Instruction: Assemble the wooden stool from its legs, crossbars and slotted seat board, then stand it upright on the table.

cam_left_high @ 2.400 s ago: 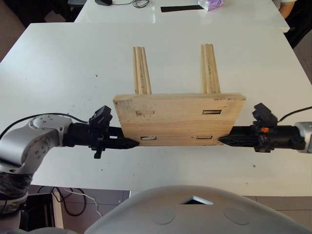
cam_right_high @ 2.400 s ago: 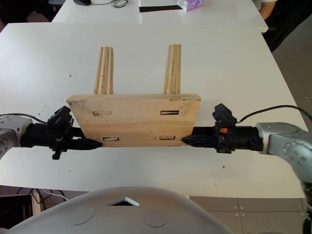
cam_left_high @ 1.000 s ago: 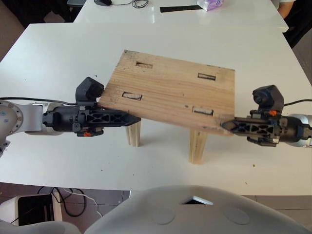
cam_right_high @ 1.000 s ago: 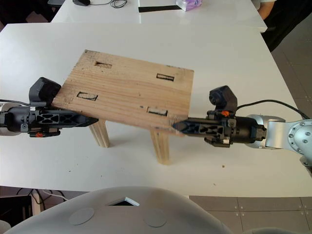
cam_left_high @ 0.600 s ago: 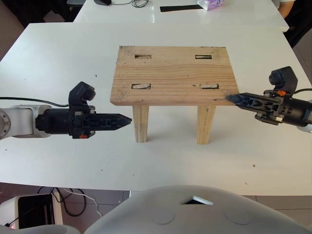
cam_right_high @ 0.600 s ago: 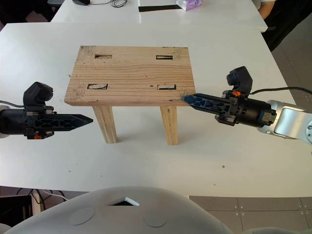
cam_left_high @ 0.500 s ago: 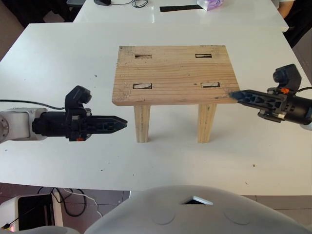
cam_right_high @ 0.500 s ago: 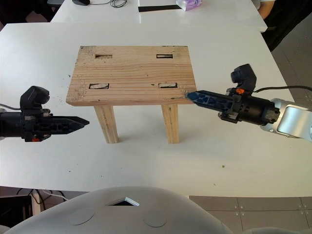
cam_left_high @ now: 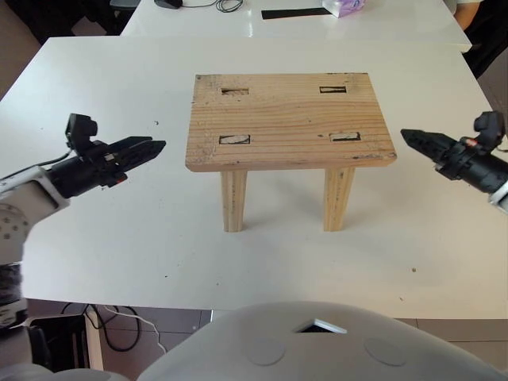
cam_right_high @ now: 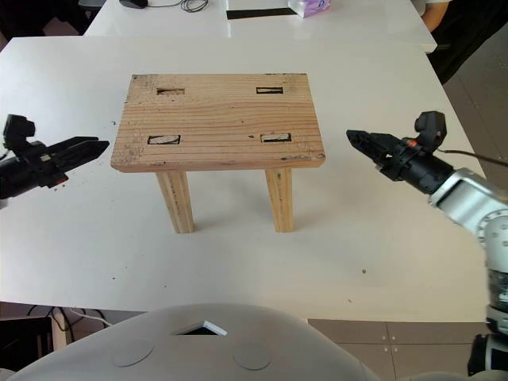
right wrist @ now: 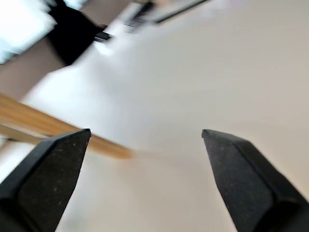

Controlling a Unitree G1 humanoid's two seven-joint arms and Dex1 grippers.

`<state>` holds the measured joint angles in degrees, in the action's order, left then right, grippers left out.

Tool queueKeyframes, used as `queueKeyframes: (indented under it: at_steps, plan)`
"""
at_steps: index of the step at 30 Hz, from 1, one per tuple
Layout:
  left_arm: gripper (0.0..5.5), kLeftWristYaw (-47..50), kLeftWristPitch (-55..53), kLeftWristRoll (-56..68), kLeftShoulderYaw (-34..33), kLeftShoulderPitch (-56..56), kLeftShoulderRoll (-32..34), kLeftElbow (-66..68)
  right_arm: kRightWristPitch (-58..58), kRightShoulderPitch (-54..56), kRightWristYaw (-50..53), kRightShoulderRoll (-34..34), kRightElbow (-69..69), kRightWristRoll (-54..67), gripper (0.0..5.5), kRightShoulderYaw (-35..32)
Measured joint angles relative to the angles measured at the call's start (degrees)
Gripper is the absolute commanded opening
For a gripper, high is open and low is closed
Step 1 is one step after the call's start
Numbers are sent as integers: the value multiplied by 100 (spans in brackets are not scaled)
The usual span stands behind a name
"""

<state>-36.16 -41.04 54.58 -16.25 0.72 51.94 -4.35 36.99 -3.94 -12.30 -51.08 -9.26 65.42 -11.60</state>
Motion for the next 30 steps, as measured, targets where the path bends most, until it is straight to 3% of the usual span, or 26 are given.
queueKeyframes:
  at_steps: [5, 10, 13, 18, 30]
  plan:
    - [292, 1233, 1366, -2214, 1151, 103, -1047, 65, -1560, -87, 624, 1092, -32, -2534, 425, 979]
    - [292, 2391, 2758, -3668, 1709, 412, -2428, 500, -3320, -101, 1205, 2279, 698, -4760, 425, 1773]
    - [292, 3180, 3338, -4237, 1633, 501, -3108, 656, -3971, -109, 1309, 2888, 1244, -5250, 425, 1801]
    - [292, 3537, 4231, -4689, 1647, 440, -3763, 1118, -4516, -38, 1186, 3435, 1873, -5535, 425, 1756]
    - [292, 3614, 5083, -5154, 1610, -153, -4241, 2094, -4963, 526, 1121, 3852, 2877, -6018, 425, 1356]
